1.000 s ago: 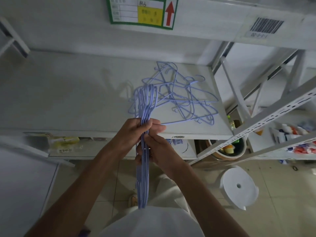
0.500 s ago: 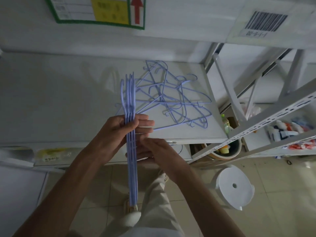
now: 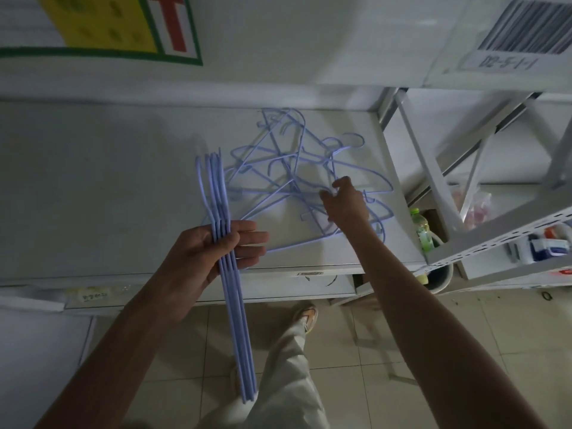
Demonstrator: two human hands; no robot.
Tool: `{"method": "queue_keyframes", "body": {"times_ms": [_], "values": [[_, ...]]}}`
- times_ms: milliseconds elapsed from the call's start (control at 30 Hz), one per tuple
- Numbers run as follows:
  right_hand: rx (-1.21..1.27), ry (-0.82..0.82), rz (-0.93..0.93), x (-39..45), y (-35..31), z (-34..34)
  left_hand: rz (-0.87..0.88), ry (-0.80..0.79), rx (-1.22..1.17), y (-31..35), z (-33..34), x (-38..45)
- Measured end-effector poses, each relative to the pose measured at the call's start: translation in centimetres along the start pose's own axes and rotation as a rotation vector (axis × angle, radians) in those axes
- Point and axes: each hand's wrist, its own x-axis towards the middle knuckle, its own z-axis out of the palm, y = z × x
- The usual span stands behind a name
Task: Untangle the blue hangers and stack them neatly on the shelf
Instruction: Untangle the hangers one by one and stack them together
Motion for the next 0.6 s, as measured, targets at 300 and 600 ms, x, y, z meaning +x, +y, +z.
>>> {"method": "queue_keyframes", "body": {"times_ms": [300,600], "values": [[-0.457,0.093,-0.332,3.9,-1.4,2.3,0.003,0.048,0.015,1.1,-0.3,-0.5],[-0.237,-0.055,-0.429,1.4,-2.1,-3.9,0.087,0.006,0.006,3.7,-1.8,-2.8]]}}
